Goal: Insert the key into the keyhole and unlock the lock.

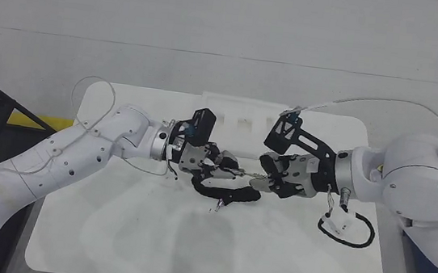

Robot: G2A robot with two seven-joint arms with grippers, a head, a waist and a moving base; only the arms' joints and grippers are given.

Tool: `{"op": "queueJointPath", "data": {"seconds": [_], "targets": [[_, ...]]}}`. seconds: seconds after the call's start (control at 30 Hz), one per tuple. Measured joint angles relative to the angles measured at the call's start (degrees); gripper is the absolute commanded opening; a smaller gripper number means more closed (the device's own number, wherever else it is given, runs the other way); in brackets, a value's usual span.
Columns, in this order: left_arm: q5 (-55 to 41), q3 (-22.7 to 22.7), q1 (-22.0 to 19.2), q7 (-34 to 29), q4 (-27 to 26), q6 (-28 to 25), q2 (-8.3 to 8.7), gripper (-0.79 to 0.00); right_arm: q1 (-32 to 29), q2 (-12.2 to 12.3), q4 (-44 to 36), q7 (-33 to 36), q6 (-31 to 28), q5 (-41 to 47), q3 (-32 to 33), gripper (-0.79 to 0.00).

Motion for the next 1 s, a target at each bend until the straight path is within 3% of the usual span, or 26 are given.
{"op": "queueJointPath", "data": {"seconds": [0.23,0.5,0.53,0.57,0.6,0.8,1.0], "targets": [[0.5,0.0,1.7,-9.7,3.2,0.0,-0.67,-0.785,-2.4,1.1,0.6,0.2,-2.7,-1.0,4.2,0.000],[1.1,0.0,6.4,-18.3,7.7,1.6,-3.20,-0.785,-6.2,2.5,-0.8,-0.2,-5.5,-2.2,9.0,0.000],[1.2,0.0,6.9,-18.7,7.9,1.7,-3.53,-0.690,-6.5,2.5,-0.9,-0.3,-5.8,-2.4,9.3,0.000],[1.5,0.0,7.6,-19.4,8.1,1.7,-3.96,-0.212,-7.0,2.6,-1.1,-0.5,-6.3,-2.6,9.7,0.000],[1.7,0.0,7.9,-19.9,8.2,1.7,-4.27,0.000,-7.3,2.7,-1.2,-0.7,-6.6,-2.7,10.0,0.000],[2.4,-1.2,8.8,-20.8,9.5,0.5,-5.87,0.000,-8.9,2.8,-1.7,-1.5,-8.0,-3.3,10.8,0.000],[4.4,-5.8,7.3,-16.0,8.5,0.0,-5.54,0.000,-9.4,2.4,-1.3,-3.7,-11.1,-4.9,10.0,0.000]]}}
